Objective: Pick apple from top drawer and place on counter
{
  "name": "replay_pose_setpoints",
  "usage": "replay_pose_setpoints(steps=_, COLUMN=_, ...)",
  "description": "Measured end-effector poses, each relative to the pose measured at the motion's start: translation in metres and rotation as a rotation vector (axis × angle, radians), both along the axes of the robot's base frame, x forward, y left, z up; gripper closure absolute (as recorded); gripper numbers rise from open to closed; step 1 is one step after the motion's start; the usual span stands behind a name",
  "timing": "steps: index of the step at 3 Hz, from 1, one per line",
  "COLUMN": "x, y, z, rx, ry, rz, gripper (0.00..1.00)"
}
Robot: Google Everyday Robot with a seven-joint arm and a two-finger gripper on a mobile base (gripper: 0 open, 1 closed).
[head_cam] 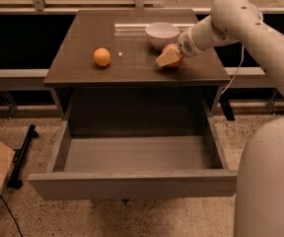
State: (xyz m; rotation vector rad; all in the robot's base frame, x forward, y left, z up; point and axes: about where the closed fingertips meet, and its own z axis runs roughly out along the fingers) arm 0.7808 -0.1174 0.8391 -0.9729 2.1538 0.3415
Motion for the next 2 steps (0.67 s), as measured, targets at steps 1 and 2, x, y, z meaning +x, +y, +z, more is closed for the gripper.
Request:
replay_pose_setpoints(steps=1, x=-0.0001, y=0.0019, z=-0.0017, rx=0.0, ry=0.002, rz=0.003, gripper=0.0)
replay_pose_setpoints(steps=2, x=-0.0001, y=0.0019, z=-0.0017, rx=0.0, ry=0.002, rz=0.003, gripper=0.0)
